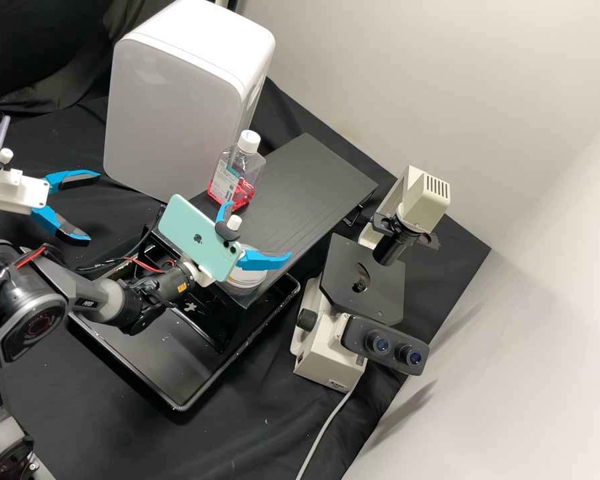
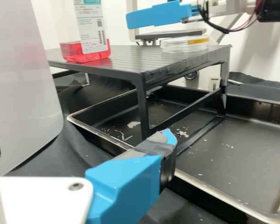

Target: Remove the lid from the petri dish

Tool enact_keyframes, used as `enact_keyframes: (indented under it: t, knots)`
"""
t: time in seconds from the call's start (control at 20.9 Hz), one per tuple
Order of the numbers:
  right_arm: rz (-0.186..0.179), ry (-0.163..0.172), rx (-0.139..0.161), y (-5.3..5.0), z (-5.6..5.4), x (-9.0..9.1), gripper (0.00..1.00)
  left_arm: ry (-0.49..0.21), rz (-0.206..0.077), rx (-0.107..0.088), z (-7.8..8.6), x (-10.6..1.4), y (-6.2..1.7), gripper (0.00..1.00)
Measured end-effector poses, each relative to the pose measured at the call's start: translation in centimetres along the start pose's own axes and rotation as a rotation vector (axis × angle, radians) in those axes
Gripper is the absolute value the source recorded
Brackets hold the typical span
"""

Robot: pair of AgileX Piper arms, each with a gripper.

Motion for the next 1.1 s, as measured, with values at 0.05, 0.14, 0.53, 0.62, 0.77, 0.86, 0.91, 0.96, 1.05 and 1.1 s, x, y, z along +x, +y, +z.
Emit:
enact_keyframes:
  t: [0.05,0.14,0.53,0.62,0.77,0.86,0.91,0.96,1.05,1.1]
  knots:
    - [0.000,0.000,0.000,0.0,0.0,0.0,1.00,-0.003,-0.003,0.001,0.1,0.0,-0.07,1.00]
    - [0.000,0.000,0.000,0.0,0.0,0.0,1.00,-0.009,-0.006,0.001,0.2,-0.1,-0.12,1.00]
    - [0.005,-0.008,0.004,0.3,0.3,-0.4,1.00,-0.023,-0.013,0.003,0.6,-0.1,-0.27,1.00]
    - [0.020,-0.022,0.021,0.6,0.7,-1.2,1.00,-0.023,-0.013,0.003,0.6,-0.1,-0.27,1.00]
    - [0.049,-0.008,0.037,1.2,1.1,-2.9,1.00,-0.023,-0.013,0.003,0.6,-0.1,-0.27,1.00]
    - [0.059,-0.016,0.034,1.4,1.5,-4.0,1.00,-0.023,-0.013,0.003,0.6,-0.1,-0.27,1.00]
    - [0.058,-0.014,0.037,1.3,1.6,-4.5,1.00,-0.023,-0.013,0.003,0.6,-0.1,-0.27,1.00]
    - [0.058,-0.013,0.050,1.2,1.8,-4.9,1.00,-0.023,-0.013,0.003,0.6,-0.1,-0.27,1.00]
    - [0.053,-0.022,0.060,1.1,2.3,-5.7,1.00,-0.023,-0.013,0.003,0.6,-0.1,-0.27,1.00]
    - [0.051,-0.028,0.064,1.1,2.6,-5.9,1.00,-0.023,-0.013,0.003,0.6,-0.1,-0.27,1.00]
